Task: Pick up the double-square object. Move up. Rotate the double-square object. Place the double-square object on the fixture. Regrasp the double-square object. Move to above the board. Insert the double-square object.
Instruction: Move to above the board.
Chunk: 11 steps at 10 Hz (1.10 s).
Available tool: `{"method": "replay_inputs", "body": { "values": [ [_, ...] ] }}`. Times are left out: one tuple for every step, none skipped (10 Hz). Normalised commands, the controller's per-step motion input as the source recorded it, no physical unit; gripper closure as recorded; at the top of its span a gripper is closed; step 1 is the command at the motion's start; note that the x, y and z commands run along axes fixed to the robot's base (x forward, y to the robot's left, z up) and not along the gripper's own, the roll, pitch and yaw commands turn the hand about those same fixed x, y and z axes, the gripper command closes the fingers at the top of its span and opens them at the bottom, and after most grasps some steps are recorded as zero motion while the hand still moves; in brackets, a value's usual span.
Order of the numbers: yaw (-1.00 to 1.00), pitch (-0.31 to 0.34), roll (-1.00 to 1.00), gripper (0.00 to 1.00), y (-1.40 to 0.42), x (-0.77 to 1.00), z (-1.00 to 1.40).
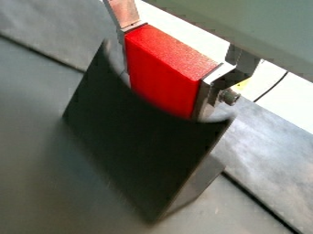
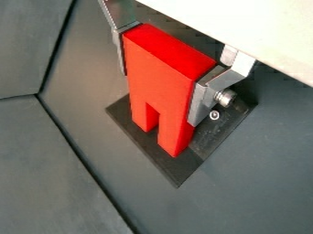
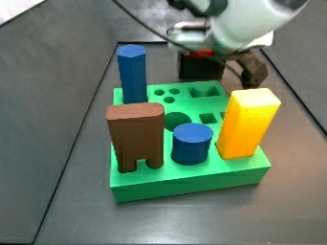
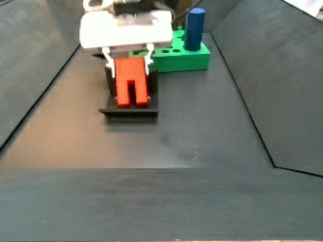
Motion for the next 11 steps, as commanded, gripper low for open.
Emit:
{"method": "replay_inputs", "body": {
  "values": [
    [0.10, 0.125, -0.18, 1.00, -0.04, 0.01, 1.00],
    [0.12, 0.092, -0.12, 1.00, -0.04, 0.01, 1.00],
    [0.12, 0.062, -0.08, 1.00, -0.04, 0.01, 1.00],
    [0.11, 0.035, -0.05, 1.00, -0.04, 0.00, 1.00],
    [0.10, 0.018, -0.04, 1.00, -0.03, 0.00, 1.00],
    [0.08, 0.008, -0.03, 1.00, -0.03, 0.00, 1.00],
    [0.06, 0.004, -0.03, 1.00, -0.03, 0.00, 1.00],
    [0.04, 0.005, -0.03, 1.00, -0.03, 0.00, 1.00],
    [0.03, 0.011, -0.04, 1.00, -0.03, -0.01, 1.00],
    [0.02, 0.019, -0.04, 1.00, -0.03, -0.01, 1.00],
    [0.02, 0.028, -0.05, 1.00, -0.03, -0.01, 1.00]
  ]
}}
